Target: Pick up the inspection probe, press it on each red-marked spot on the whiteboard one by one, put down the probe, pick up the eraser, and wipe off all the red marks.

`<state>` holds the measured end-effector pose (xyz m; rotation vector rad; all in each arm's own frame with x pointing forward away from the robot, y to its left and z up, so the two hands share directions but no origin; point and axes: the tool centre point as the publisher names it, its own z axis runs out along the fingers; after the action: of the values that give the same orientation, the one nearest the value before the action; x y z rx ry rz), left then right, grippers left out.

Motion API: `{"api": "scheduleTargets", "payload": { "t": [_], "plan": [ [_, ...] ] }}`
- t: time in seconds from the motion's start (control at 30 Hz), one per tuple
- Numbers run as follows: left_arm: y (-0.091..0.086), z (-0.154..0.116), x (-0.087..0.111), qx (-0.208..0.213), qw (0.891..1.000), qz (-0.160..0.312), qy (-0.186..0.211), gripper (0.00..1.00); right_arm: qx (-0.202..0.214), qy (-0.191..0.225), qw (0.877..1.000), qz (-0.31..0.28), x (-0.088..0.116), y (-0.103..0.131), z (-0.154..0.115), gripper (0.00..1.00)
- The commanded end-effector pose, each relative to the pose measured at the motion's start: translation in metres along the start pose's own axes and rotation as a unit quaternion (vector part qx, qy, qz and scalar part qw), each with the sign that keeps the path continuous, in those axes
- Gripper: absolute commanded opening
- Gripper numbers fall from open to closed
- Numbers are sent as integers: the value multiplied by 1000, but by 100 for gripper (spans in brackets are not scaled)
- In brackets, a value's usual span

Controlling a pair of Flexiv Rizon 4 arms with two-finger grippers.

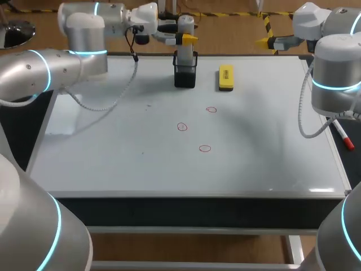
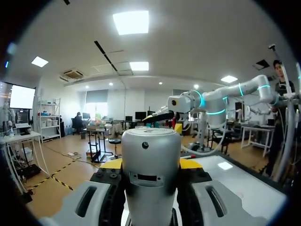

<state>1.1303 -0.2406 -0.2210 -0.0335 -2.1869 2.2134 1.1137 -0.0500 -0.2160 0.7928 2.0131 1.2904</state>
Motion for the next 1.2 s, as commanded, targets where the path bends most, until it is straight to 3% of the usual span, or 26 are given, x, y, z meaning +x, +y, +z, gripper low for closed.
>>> {"api": "scheduleTargets", "payload": {
  "t": [0.03, 0.37, 0.63, 1.07, 1.2],
  "plan": [
    [-23, -2, 19, -17, 1000, 3, -12, 0, 0, 0, 1000, 0, 0, 0, 0, 100],
    [-57, -5, 31, -11, 999, 14, -26, 0, 0, 0, 1000, 0, 0, 0, 0, 100],
    [-80, -30, 41, -2, 998, 27, -64, 0, 0, 0, 1000, 0, 0, 0, 0, 100],
    [-82, -106, 72, 3, 989, 46, -140, 0, 0, 0, 1000, 0, 0, 0, 0, 100],
    [-75, -123, 83, 7, 987, 45, -156, 0, 0, 0, 1000, 0, 0, 0, 0, 100]
  ]
}}
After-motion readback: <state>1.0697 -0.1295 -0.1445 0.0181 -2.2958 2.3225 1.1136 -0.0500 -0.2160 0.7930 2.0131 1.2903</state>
